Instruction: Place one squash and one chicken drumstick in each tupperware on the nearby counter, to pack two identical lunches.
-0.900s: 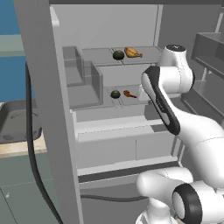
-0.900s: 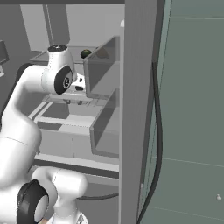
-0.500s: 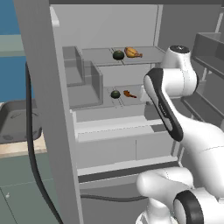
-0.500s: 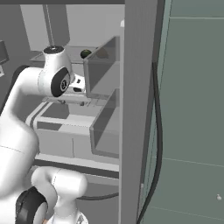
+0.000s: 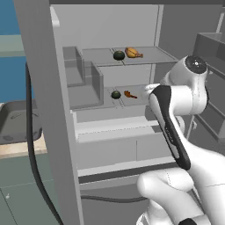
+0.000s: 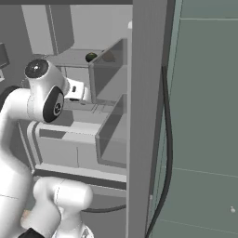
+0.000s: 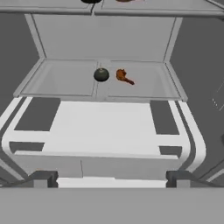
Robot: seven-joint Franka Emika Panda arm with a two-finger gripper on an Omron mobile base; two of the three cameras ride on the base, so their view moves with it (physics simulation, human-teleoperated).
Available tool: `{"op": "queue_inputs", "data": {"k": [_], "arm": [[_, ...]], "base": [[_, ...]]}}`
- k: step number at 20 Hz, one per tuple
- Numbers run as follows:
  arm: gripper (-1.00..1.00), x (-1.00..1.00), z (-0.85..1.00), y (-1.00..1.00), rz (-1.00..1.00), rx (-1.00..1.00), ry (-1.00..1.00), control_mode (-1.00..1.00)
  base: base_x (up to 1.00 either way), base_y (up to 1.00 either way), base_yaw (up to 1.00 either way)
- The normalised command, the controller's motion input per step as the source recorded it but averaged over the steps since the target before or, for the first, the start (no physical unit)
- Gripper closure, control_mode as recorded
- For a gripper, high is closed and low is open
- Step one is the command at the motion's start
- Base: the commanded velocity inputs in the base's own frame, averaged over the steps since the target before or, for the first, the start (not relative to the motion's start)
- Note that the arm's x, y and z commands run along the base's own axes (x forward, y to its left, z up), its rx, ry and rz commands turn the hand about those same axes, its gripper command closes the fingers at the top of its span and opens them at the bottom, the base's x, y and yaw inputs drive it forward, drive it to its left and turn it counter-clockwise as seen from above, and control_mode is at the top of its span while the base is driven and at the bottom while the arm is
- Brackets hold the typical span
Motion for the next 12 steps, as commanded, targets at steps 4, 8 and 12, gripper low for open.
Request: {"op": "queue_inputs", "data": {"k": [4, 8, 12], "arm": [[-1.0, 0.0, 0.76, 0.18, 0.0, 0.0, -0.16, -1.0], [-1.0, 0.01, 0.73, 0.24, 0.0, 0.0, -0.02, -1.0], [-1.0, 0.16, 0.59, 0.04, 0.0, 0.02, 0.04, -1.0]], "base": [[0.0, 0.0, 0.0], [0.0, 0.0, 0.0], [0.0, 0.0, 0.0]]}}
